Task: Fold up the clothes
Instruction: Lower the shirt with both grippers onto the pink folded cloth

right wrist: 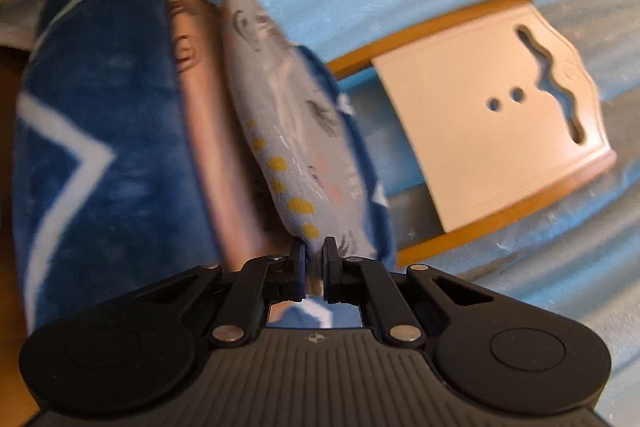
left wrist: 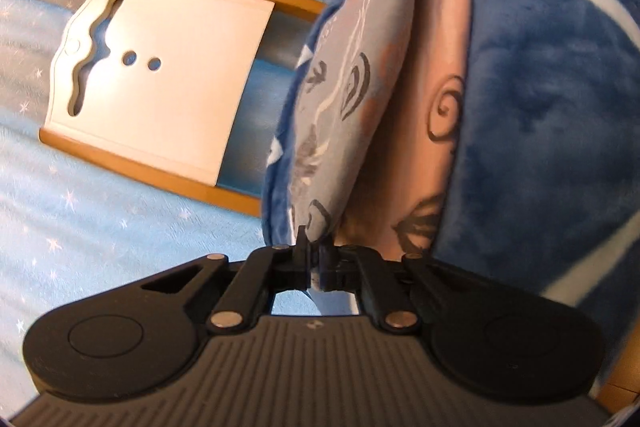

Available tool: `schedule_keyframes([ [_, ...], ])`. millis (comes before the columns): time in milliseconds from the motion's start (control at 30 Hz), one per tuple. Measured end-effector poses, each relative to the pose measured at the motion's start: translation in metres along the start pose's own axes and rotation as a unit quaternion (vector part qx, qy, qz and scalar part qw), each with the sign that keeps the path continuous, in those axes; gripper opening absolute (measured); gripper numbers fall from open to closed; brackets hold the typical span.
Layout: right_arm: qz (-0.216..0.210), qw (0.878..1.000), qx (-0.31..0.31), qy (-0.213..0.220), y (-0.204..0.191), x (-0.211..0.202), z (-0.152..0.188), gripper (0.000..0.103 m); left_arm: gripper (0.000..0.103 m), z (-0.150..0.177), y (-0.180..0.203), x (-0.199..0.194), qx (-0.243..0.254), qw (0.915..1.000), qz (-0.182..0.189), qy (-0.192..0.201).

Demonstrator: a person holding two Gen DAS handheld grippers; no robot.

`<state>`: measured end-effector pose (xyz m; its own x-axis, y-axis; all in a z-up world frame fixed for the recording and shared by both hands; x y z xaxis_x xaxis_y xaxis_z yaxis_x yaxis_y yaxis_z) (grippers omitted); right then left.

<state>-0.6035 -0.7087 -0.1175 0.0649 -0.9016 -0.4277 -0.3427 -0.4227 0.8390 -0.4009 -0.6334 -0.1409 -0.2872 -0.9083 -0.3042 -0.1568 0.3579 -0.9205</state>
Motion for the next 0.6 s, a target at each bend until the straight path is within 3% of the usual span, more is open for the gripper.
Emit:
schedule_keyframes([
  [100, -0.009, 1.000, -0.012, -0.014, -0.011, 0.007, 0.008, 0.004, 0.002, 0.003, 0.016, -0.004, 0.007, 1.0000, -0.001, -0.001],
  [333, 0.002, 1.000, -0.006, -0.016, -0.011, -0.005, 0.013, 0.012, 0.007, 0.010, 0.017, -0.015, -0.061, 0.9975, -0.032, -0.011],
  [433, 0.008, 1.000, -0.005, -0.014, -0.012, -0.008, 0.012, 0.018, 0.014, 0.011, 0.018, -0.021, -0.066, 0.9965, -0.050, -0.010],
  [600, 0.009, 1.000, -0.007, -0.011, -0.013, -0.007, 0.008, 0.018, 0.020, 0.011, 0.019, -0.021, -0.050, 0.9967, -0.063, -0.003],
])
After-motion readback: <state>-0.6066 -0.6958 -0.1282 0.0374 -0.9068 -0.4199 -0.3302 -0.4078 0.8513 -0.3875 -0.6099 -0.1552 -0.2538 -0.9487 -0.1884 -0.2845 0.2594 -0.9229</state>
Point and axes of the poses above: each gripper's, at about its wrist camera, not at the fingertips, and x roughly the way its jaws point, y to its right, z to its underside, the point moved 3 cm from there along x, roughly the way its jaws point, and after that the axes turned 1 degree about -z, right-handed, at the moved point
